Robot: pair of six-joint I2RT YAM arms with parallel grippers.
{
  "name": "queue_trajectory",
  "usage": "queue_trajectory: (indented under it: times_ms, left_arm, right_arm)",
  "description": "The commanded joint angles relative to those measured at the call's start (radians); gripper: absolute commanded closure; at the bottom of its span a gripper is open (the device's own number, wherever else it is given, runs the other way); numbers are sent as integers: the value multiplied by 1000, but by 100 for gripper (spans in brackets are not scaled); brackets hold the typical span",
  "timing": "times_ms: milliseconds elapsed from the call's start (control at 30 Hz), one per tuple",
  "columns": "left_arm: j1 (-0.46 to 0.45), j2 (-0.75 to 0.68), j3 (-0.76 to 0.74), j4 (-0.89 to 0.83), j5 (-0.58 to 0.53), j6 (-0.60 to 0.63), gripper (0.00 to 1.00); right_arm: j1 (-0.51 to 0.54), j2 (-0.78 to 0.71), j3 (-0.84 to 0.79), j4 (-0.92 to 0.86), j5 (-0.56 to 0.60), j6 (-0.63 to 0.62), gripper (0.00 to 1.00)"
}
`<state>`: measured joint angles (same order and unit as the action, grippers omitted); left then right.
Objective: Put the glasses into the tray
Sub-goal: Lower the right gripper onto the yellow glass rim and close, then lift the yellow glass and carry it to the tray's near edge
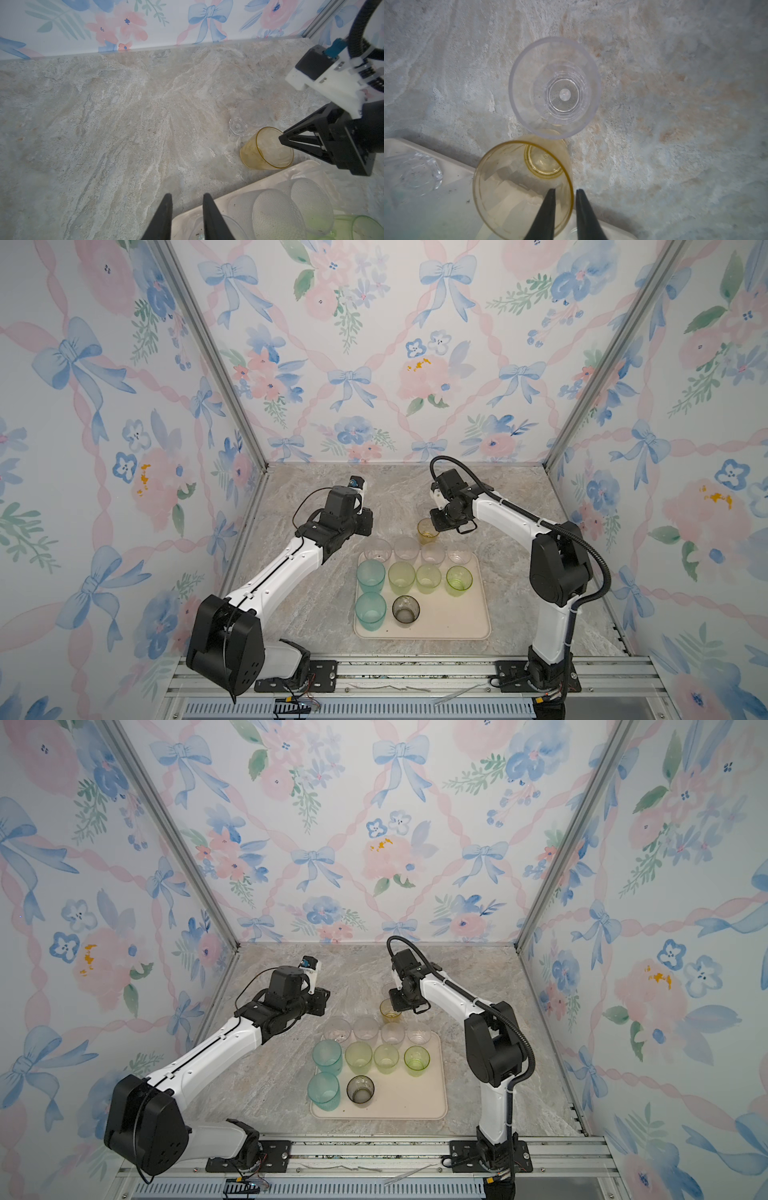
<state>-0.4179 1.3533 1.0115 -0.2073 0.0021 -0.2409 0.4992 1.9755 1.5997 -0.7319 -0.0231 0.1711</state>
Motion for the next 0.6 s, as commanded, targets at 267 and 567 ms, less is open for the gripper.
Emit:
queue_trajectory:
  times_ms: [267,567]
  left_arm:
    - [14,-14,-22,9,19,-2,72]
    - [17,-16,-23,9,32,0,71]
  right_arm:
    - [-2,48,45,-25,6,-8,91]
    - [-12,-53,-13,-9,68,-4,99]
